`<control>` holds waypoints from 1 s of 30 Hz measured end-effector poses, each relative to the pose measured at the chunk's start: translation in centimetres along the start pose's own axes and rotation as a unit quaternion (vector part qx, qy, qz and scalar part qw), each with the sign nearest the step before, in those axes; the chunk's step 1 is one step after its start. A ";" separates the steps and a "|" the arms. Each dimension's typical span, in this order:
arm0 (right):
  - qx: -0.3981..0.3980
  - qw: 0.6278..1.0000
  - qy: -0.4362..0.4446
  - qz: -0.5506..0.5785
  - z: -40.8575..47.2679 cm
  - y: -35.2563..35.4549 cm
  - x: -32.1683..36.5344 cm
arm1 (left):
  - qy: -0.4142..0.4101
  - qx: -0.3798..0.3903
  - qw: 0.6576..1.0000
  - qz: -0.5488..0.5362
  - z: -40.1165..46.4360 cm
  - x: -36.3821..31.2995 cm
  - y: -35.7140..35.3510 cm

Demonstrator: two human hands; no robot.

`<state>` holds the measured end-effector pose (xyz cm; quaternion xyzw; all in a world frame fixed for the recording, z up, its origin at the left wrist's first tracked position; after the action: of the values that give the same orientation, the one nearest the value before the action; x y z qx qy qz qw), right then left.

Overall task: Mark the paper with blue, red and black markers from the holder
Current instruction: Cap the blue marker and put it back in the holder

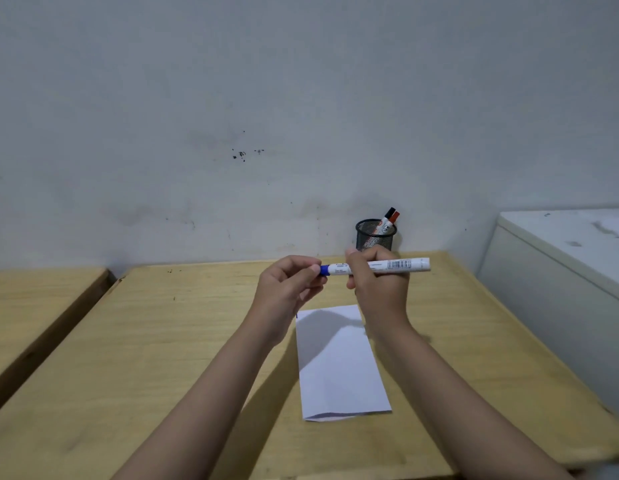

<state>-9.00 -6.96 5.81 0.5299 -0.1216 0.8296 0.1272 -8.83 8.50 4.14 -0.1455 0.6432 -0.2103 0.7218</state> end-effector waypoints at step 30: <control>0.085 0.882 0.338 -0.318 4.3 1.8 3.7 | -0.198 -0.057 0.955 0.215 3.9 -3.3 -4.3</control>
<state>-7.47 -9.74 10.82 0.2365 0.1743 0.8806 0.3718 -5.76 6.12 9.62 -0.0836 0.5147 0.0196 0.8531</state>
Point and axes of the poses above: each hand's wrist, its own z-axis towards the middle knuckle, its own y-axis out of the back of the hand, x = y × z, the point moved 7 cm from there along z, towards the middle knuckle, and after that the axes turned 11 degrees about -z, right-handed, at the moved point
